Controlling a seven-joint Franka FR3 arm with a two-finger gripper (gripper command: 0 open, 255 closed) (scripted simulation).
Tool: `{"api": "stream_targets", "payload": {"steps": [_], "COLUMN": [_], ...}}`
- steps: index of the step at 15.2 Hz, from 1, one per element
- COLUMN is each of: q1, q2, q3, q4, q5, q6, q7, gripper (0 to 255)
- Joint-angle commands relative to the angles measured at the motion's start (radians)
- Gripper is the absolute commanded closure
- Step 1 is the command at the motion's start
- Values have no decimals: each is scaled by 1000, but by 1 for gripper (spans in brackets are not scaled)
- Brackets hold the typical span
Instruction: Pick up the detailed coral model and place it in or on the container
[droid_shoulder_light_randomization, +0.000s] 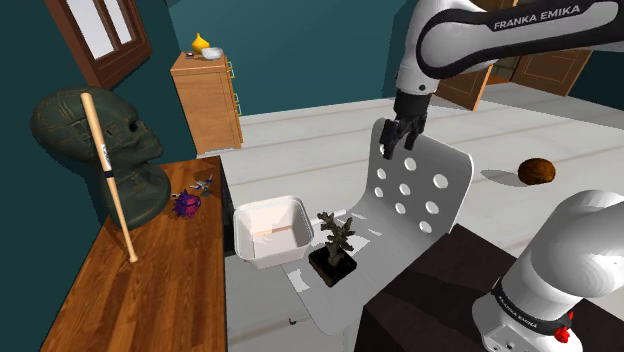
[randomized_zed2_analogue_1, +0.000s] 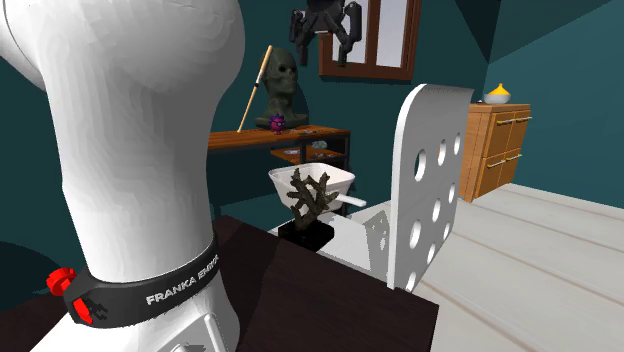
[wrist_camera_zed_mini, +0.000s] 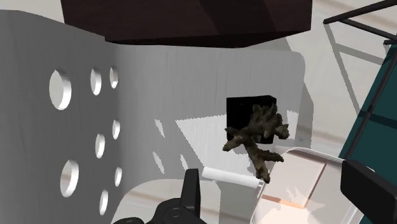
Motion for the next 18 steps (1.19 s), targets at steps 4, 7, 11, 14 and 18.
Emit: {"api": "stream_targets", "payload": {"steps": [4, 7, 11, 14, 18], "q1": [9, 12, 13, 15, 27], "q2": [146, 249, 398, 517, 680], "q3": [58, 92, 132, 154, 168], "q4": [-12, -2, 32, 72, 145], "q5": [-4, -17, -54, -97, -174], "q6": [157, 247, 355, 425, 499], "q7": [61, 103, 170, 228, 315], "gripper": [0, 0, 0, 0, 0]}}
